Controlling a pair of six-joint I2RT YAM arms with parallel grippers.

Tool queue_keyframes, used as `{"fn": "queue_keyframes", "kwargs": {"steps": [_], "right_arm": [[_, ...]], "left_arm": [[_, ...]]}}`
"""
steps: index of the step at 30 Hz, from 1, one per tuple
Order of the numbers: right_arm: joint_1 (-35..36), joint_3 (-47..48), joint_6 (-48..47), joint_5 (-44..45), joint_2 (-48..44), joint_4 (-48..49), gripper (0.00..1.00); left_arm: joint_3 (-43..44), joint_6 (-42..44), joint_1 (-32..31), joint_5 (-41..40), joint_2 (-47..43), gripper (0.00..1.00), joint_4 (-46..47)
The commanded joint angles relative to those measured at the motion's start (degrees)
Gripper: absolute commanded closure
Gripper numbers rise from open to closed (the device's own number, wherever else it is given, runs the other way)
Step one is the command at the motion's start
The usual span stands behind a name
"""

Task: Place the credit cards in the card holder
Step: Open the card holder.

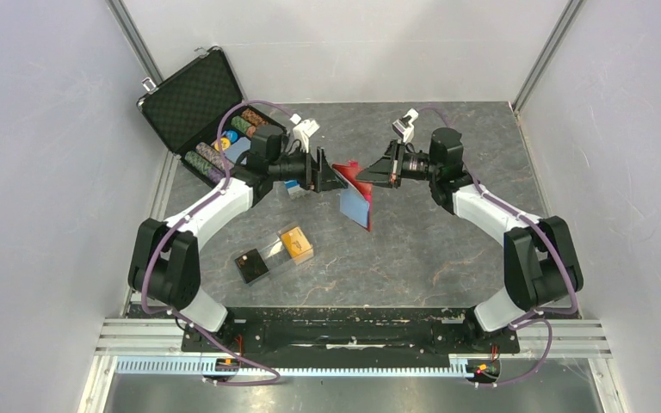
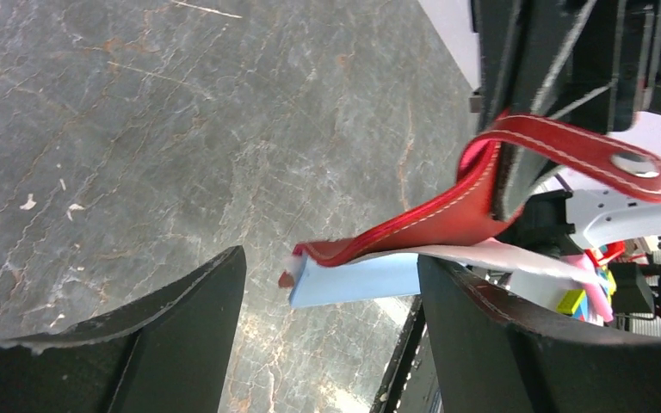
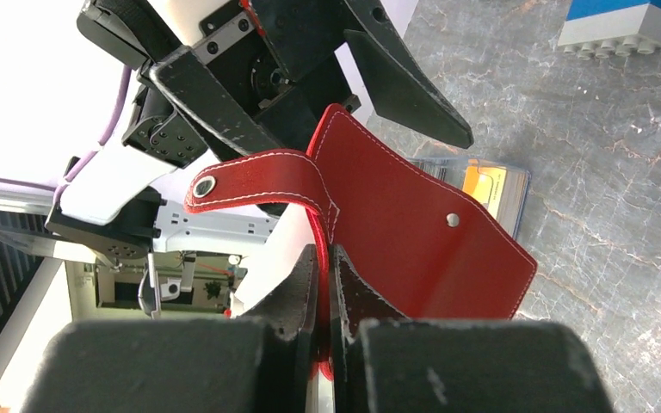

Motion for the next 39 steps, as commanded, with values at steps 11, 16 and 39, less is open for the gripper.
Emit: {"fn": "queue_keyframes", "kwargs": {"steps": [11, 16, 39], "right_arm": [[0.44, 2.23, -0.54, -7.50, 5.18, 3.89, 1.00], [0.42, 2.30, 1.68, -7.26, 5.39, 6.57, 1.00], [-4.09, 1.85, -11.58, 0.52, -1.24, -5.04, 0.56]], "left_arm": [[-2.27, -4.78, 2.48, 9.44, -3.14, 0.26, 8.14], [-2.47, -6.61, 2.43, 12.35, -2.46, 0.39, 8.31], [5.00, 2.93, 2.47, 8.08, -2.35, 0.98, -12.89]]}}
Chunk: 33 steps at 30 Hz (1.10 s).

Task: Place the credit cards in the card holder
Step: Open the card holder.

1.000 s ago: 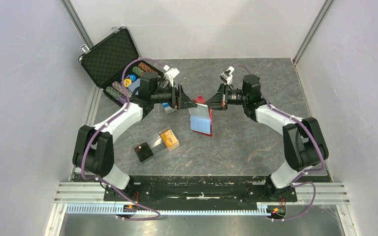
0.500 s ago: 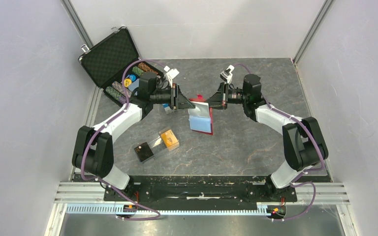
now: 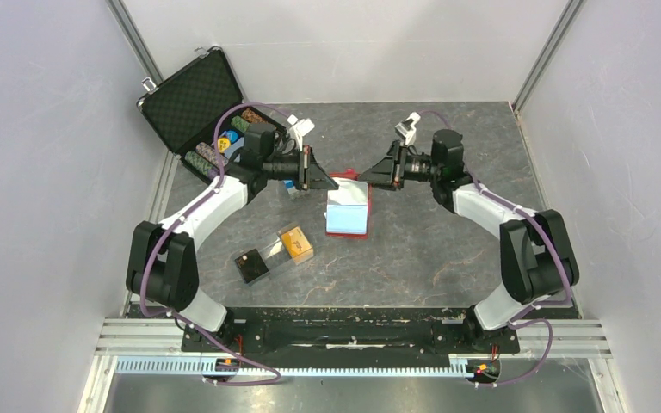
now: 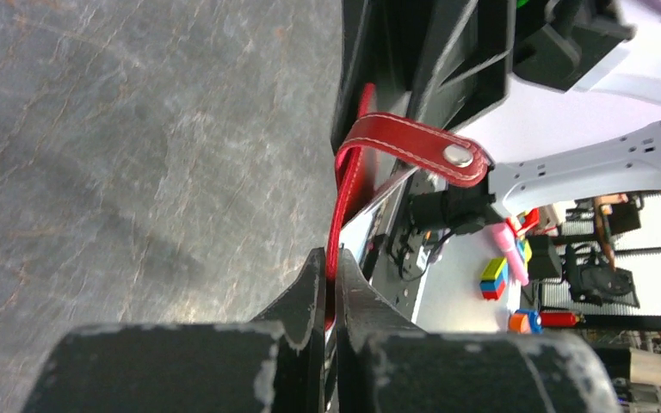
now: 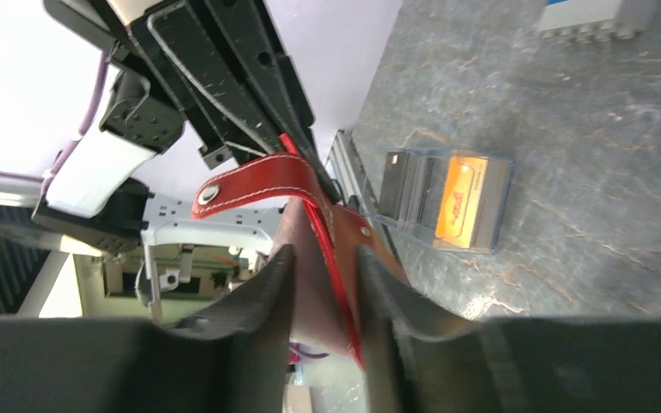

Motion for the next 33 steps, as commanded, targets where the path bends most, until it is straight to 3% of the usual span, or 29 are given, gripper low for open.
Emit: {"fn": "queue_keyframes", "kwargs": {"steps": [1, 4, 9, 14, 20, 22, 24, 29, 30, 33], "right_arm": [[-2.65, 3.32, -11.82, 2.65, -5.18, -9.24, 0.52], [-2.84, 5.71, -18.55, 2.35, -5.44, -16.17, 0.36], [-2.53, 7.46, -26.29, 0.73, -5.65, -22.39, 0.20], [-0.31, 8.36, -31.27, -2.53, -4.86, -24.71, 0.13], [3.47, 9.68, -34.35, -4.27, -3.51, -24.82, 0.14], [5.16, 10.41, -34.88, -4.63, -2.80, -24.83, 0.21], [5.99, 10.89, -34.92, -4.70, -2.04, -24.74, 0.37], [6.56, 11.30, -34.94, -5.32, -1.09, -24.83, 0.94], [6.49, 11.18, -34.95, -5.26, -1.11, -24.90, 1.00], [6.55, 10.57, -34.94, -4.23, -1.24, -24.92, 1.00]], "left_arm": [[6.10, 9.53, -0.20, -2.57, -1.46, 0.98, -14.33], [7.77, 12.53, -0.21, -2.01, -1.35, 0.98, -19.69], [8.78, 14.28, -0.29, 0.75, -1.39, 0.98, -23.20], [9.55, 13.83, -0.35, 5.56, -1.36, 0.98, -23.43], [10.54, 13.58, -0.54, 9.13, -0.87, 0.98, -23.56], [10.83, 13.34, -0.85, 9.66, -0.72, 0.98, -23.56], [10.98, 13.22, -1.04, 9.56, -0.68, 0.98, -23.55], [11.03, 13.13, -1.04, 7.37, -0.97, 0.94, -23.99], [11.15, 13.04, -1.03, 6.23, -1.14, 0.89, -24.24], [11.88, 13.21, -1.02, 0.71, -1.69, 0.74, -25.72]]}}
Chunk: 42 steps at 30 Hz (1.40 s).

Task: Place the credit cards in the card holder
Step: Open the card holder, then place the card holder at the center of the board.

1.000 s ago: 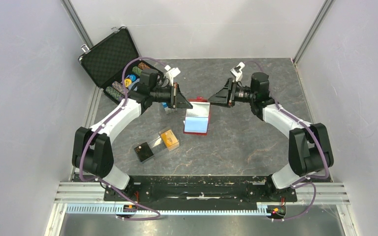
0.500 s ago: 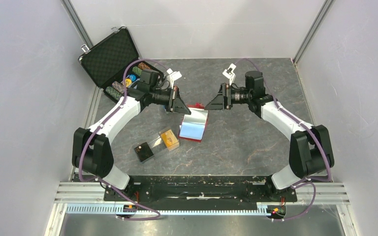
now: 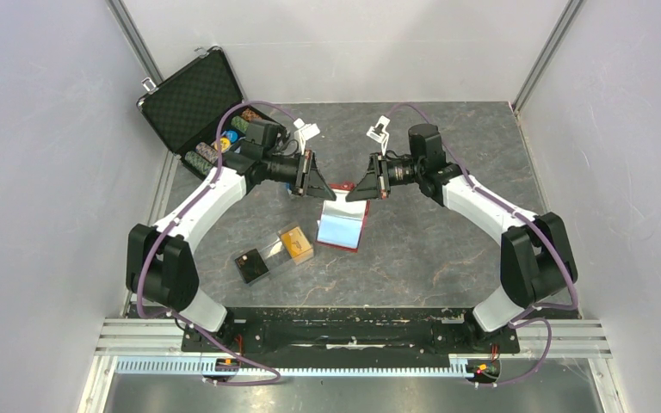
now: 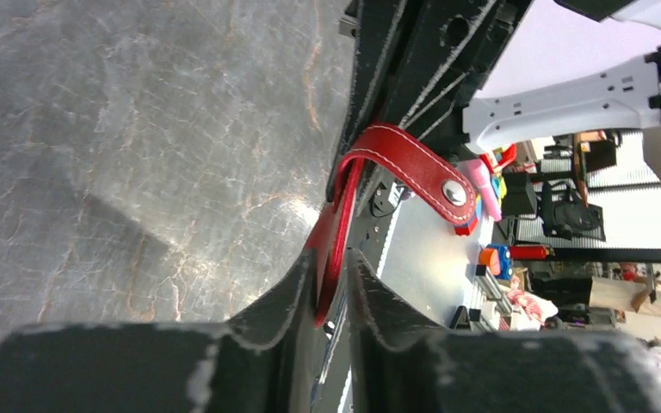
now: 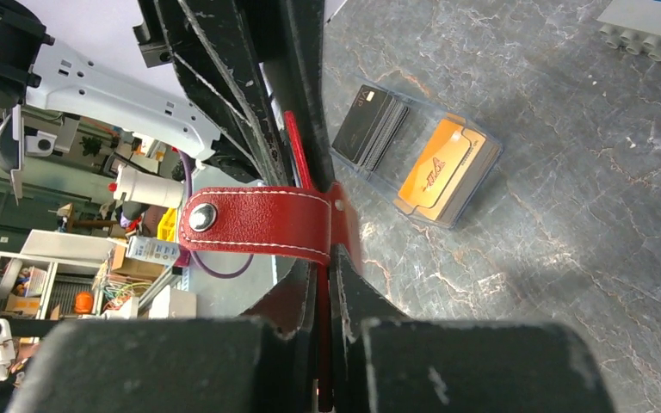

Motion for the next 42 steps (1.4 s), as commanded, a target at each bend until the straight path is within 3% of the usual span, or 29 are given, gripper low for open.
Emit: {"fn": "queue_keyframes", "kwargs": {"steps": [1, 5, 8, 11, 17, 22, 31, 36, 37, 38, 42], "right_arm": [[-0.11, 1.23, -0.92, 0.66, 0.14, 0.55, 1.00], [-0.89, 0.39, 0.78, 4.70, 0.31, 0.69, 1.00], [-3.09, -1.75, 4.11, 9.79, -0.15, 1.84, 1.00], [-6.21, -8.39, 12.24, 14.01, -1.87, 10.68, 1.00], [-10.13, -29.23, 34.65, 25.67, -4.82, 44.24, 1.00], [-10.69, -43.09, 39.44, 38.64, -6.40, 58.77, 1.00], [-10.71, -55.45, 31.29, 57.86, -20.35, 46.91, 1.00], [-10.78, -59.35, 31.48, 61.48, -25.60, 39.93, 1.00], [-10.79, -59.88, 32.04, 61.86, -25.96, 38.94, 0.96], [-10.93, -60.27, 32.44, 62.12, -26.48, 37.69, 0.82], [-11.18, -57.46, 30.31, 64.51, -29.43, 25.55, 0.49]], "left_arm": [[3.86, 2.17, -0.09, -7.76, -2.11, 0.66, -2.28], [4.19, 1.94, -0.17, -20.08, -5.17, 0.33, -3.41], [3.98, 1.23, -0.12, -26.74, -7.85, 0.23, -3.43], [3.58, 0.44, -0.17, -30.47, -10.31, 0.18, -3.24], [1.88, -1.38, -0.17, -30.15, -12.23, 0.17, -1.89], [0.60, -1.97, -0.12, -28.63, -12.59, 0.17, -1.32], [-1.59, -2.52, -0.16, -27.16, -12.84, 0.17, 0.03], [-3.49, -3.20, -0.14, -26.62, -12.92, 0.17, 1.32], [-3.75, -3.23, -0.12, -26.27, -12.87, 0.17, 1.45], [-3.90, -3.08, -0.12, -26.02, -12.81, 0.17, 1.43], [-4.84, -2.77, -0.15, -25.84, -13.12, 0.16, 1.25]]}}
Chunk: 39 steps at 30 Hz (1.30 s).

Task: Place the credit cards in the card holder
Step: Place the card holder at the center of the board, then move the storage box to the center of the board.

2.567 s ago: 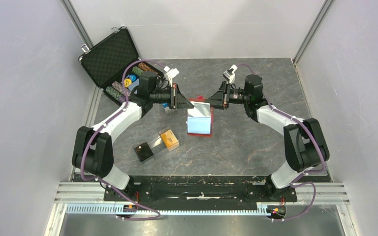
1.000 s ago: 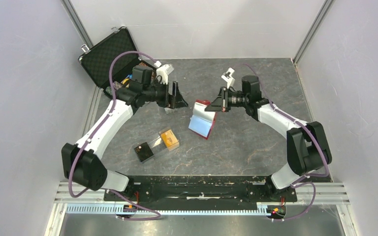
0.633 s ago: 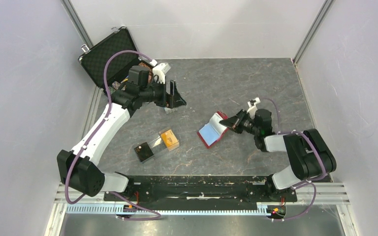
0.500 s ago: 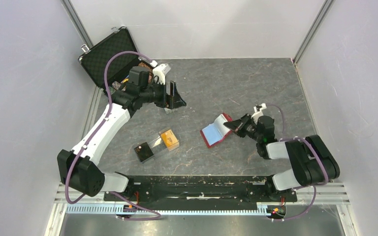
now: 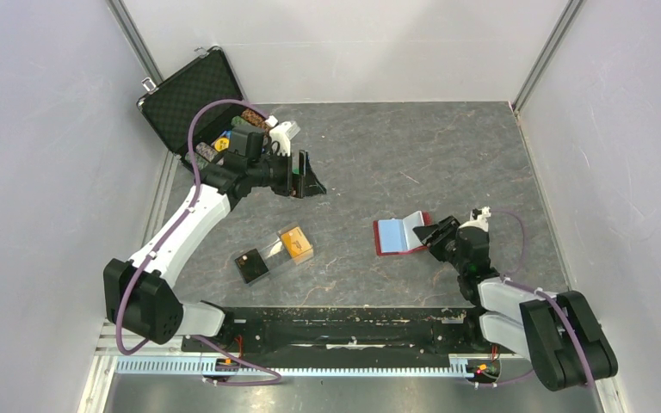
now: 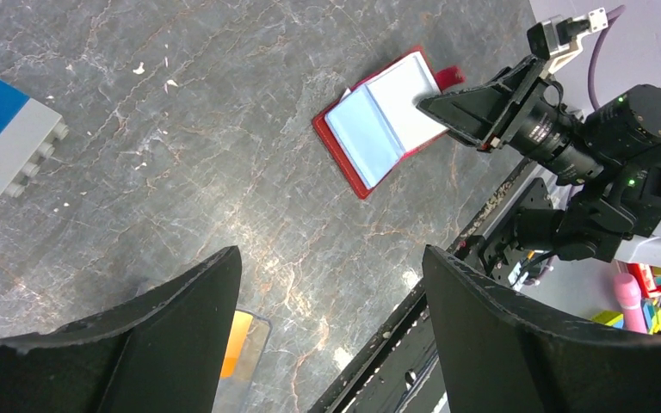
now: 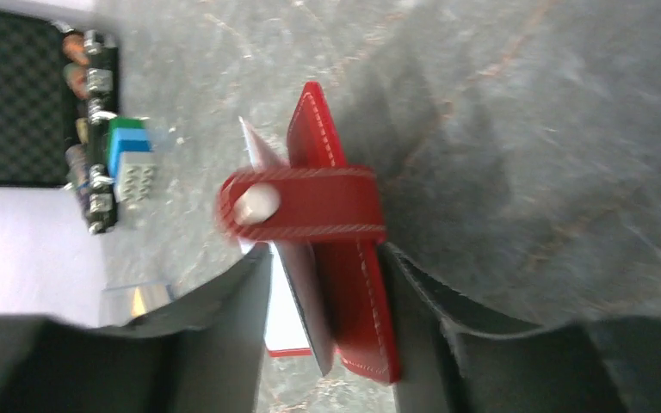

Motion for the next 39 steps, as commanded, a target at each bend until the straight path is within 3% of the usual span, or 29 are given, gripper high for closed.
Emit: {"fn": "queue_keyframes", "kwargs": {"steps": [1, 4, 13, 18, 20, 22, 29, 35, 39], "right_arm": [[-0.36, 4.41, -3.95, 7.70, -3.77, -16.19, 0.41], [-0.43, 8.68, -8.55, 11.43, -5.70, -25.72, 0.27], [-0.43, 19.50, -21.96, 15.73, -8.14, -41.84, 0.11], [-0.37, 28.26, -29.32, 15.63, -6.57, -48.80, 0.09], [-0.01, 31.09, -31.08, 14.32, -5.41, -49.70, 0.09], [1.27, 35.04, -32.54, 12.79, -3.10, -50.78, 0.09], [12.44, 50.62, -35.88, 8.76, 9.69, -53.97, 0.10], [19.80, 60.24, -35.54, -3.52, 21.74, -51.75, 0.13], [23.40, 64.02, -34.69, -12.59, 28.72, -49.05, 0.16]], "left_arm": [[-1.11, -1.39, -0.16, 1.85, -1.98, 0.16, 2.52], [-1.50, -0.78, -0.16, 1.42, -1.83, 0.16, 1.56], [-1.91, 0.19, -0.10, -4.51, -1.00, 0.15, -3.93], [-3.90, -1.93, -0.11, -6.85, -1.48, 0.13, -4.65], [-4.66, -2.72, -0.09, -7.61, -1.90, 0.03, -4.90], [-5.71, -3.46, -0.12, -8.50, -2.50, 0.00, -5.26], [-10.60, -8.65, -0.07, -14.15, -7.03, 0.00, -5.59], [-13.91, -17.84, 0.07, -24.67, -11.10, 0.00, -10.03], [-15.55, -20.31, 0.06, -24.78, -10.96, 0.00, -13.31]]}}
